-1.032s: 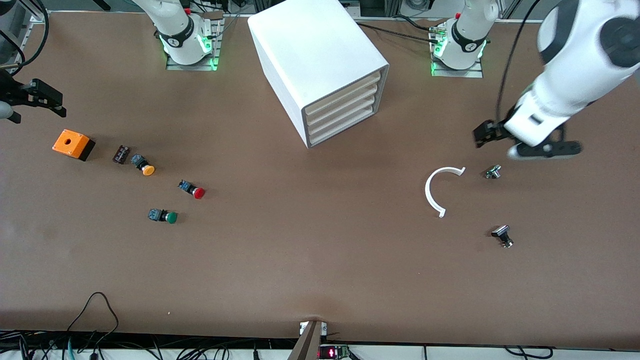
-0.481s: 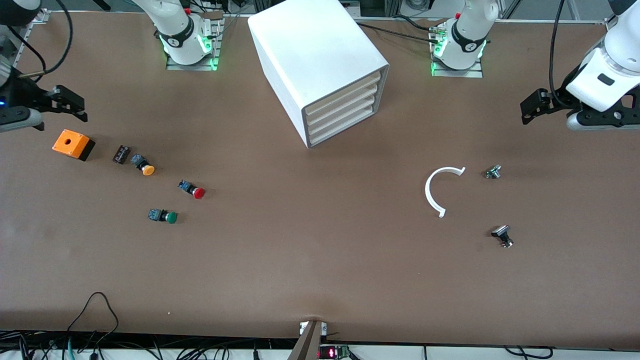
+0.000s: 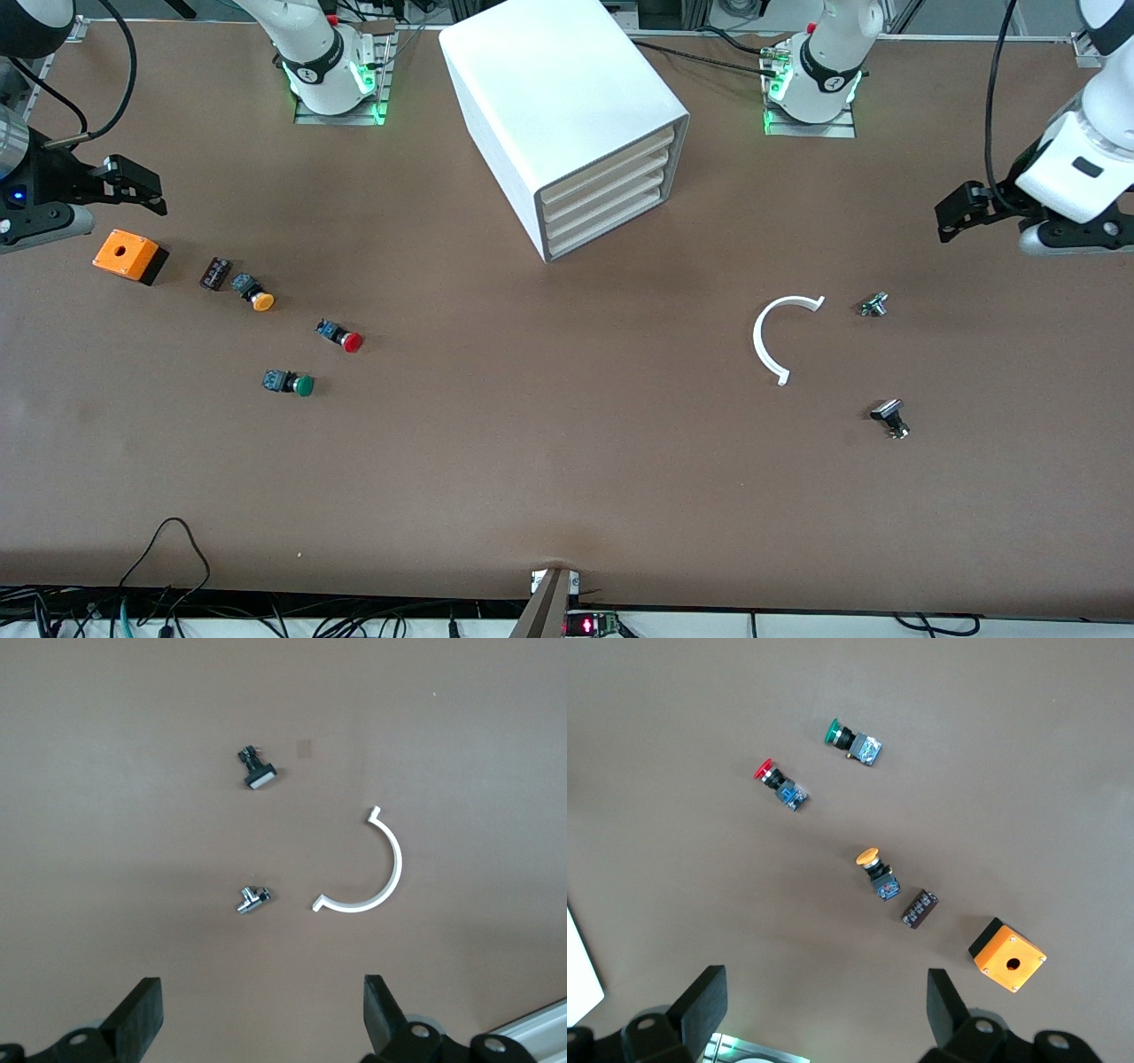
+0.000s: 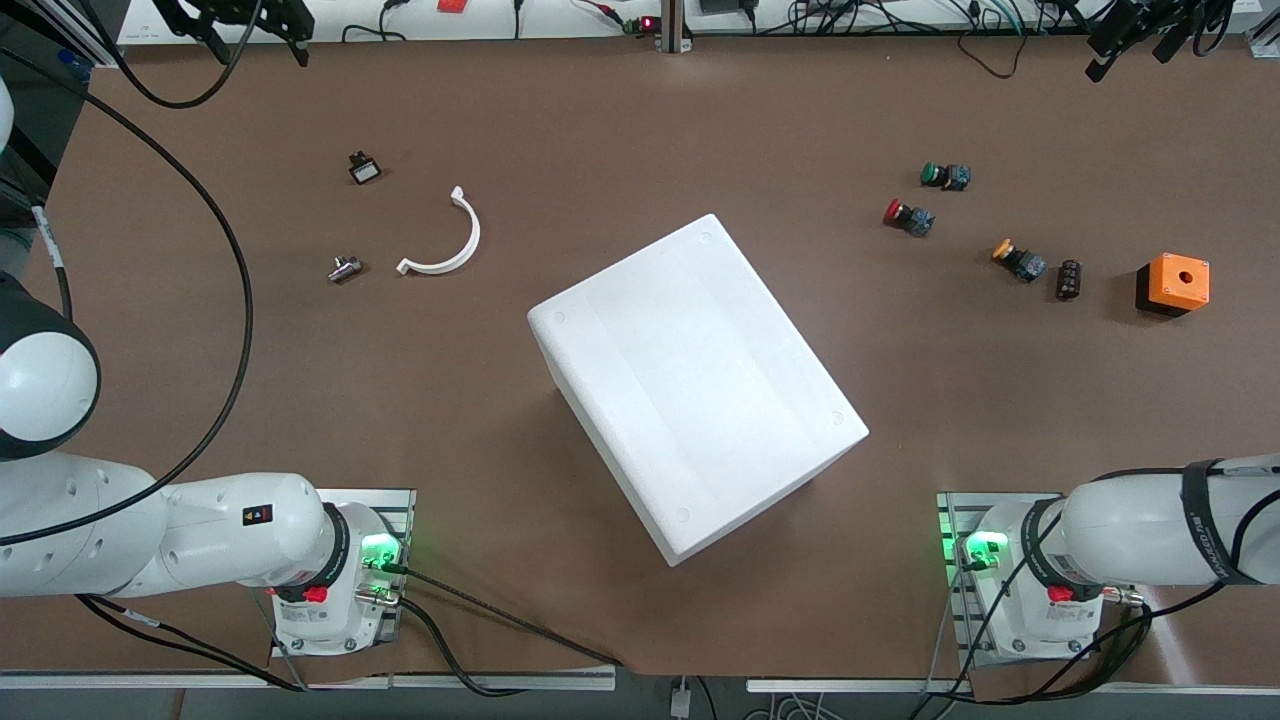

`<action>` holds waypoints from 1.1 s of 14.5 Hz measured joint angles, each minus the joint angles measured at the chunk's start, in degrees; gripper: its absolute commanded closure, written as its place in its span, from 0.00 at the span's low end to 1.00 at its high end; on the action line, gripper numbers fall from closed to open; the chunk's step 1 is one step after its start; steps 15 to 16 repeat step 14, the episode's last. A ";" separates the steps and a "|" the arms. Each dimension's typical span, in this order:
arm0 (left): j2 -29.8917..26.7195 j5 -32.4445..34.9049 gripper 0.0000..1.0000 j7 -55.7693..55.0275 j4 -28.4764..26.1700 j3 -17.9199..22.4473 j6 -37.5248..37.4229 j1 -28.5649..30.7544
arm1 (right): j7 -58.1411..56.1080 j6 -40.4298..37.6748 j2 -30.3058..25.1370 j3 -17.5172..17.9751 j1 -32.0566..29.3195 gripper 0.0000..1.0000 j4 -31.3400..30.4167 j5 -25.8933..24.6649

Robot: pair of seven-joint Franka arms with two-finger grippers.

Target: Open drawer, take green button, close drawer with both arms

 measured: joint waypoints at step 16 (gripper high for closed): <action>0.01 -0.06 0.00 -1.68 1.38 -0.97 -0.01 0.15 | -0.03 2.25 -2.04 -1.43 -0.02 0.00 -3.72 0.00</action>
